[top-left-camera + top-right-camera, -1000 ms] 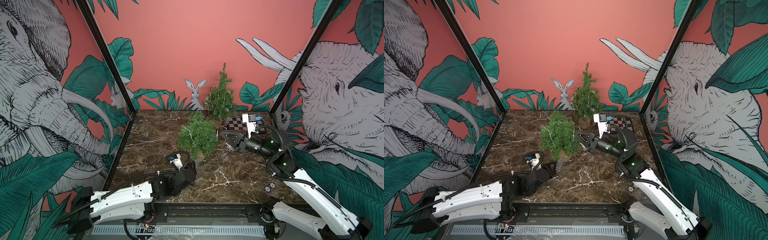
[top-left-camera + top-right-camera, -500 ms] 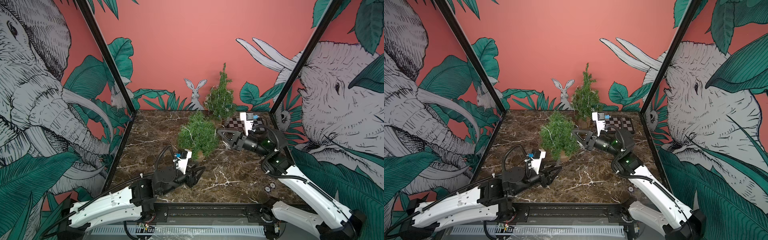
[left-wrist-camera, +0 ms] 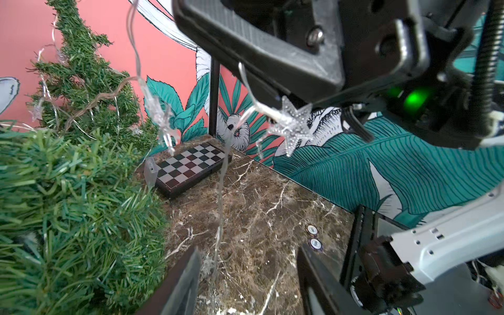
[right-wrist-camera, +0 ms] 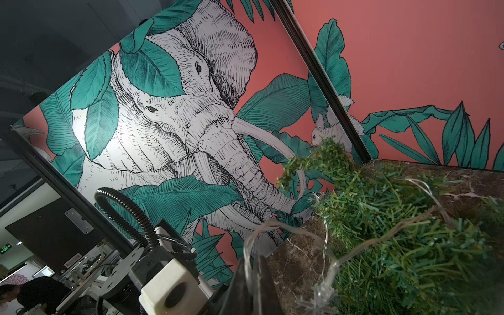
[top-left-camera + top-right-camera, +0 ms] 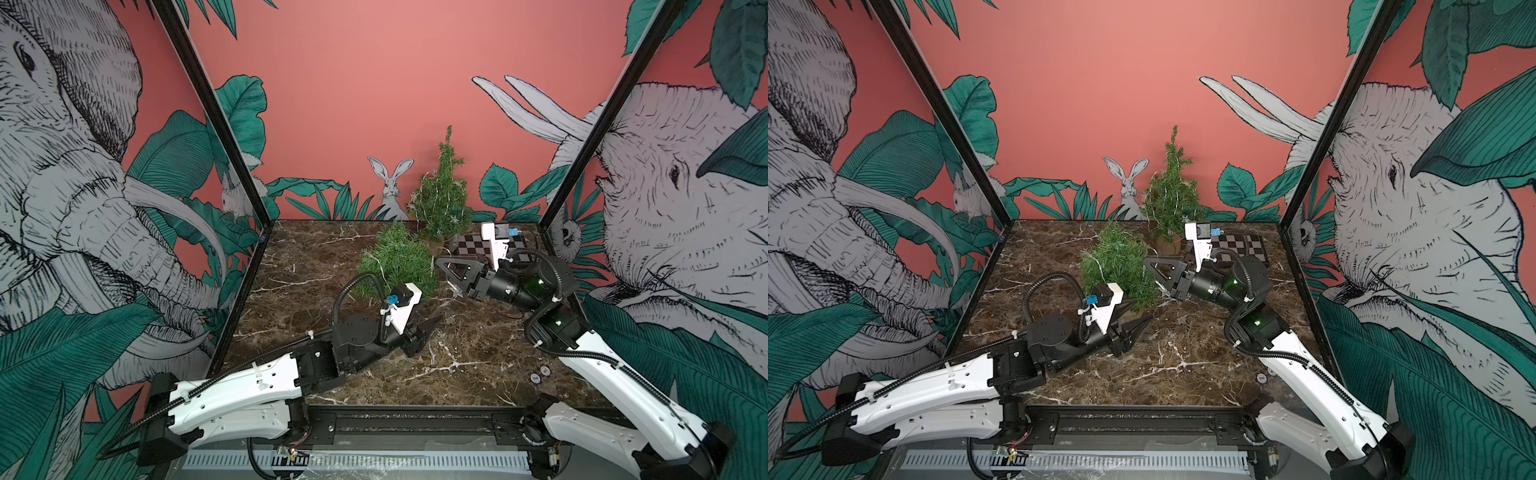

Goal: Wrap string light around the christmas tree
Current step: Wrap the light string around the Christmas tree.

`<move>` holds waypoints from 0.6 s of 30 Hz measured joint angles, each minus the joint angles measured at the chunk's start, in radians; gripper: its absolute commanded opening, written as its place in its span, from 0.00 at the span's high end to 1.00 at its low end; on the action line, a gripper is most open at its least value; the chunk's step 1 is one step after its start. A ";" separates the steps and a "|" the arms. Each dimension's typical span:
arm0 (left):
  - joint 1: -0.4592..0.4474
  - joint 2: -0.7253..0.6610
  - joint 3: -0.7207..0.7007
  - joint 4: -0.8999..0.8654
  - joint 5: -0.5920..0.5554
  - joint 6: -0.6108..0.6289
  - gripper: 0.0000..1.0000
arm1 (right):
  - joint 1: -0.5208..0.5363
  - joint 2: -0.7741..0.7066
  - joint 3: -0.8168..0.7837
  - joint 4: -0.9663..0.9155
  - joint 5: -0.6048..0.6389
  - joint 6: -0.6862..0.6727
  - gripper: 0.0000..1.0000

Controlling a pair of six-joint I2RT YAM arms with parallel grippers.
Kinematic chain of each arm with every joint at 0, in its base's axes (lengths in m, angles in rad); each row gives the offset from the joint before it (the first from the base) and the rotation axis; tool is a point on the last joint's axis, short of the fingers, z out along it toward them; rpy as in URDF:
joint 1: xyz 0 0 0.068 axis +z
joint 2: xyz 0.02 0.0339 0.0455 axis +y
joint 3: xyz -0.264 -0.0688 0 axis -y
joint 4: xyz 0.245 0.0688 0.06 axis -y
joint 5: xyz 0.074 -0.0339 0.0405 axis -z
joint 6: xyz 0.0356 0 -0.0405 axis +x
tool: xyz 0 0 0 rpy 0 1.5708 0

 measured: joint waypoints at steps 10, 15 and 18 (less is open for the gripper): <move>0.000 0.129 0.016 0.127 -0.078 0.033 0.38 | 0.000 0.001 0.002 0.024 -0.004 0.024 0.92; 0.000 0.190 0.038 0.183 -0.122 0.040 0.49 | 0.000 0.001 0.002 0.047 -0.003 0.035 0.92; 0.000 0.199 0.038 0.203 -0.142 0.036 0.71 | 0.000 0.001 0.002 0.067 -0.003 0.051 0.92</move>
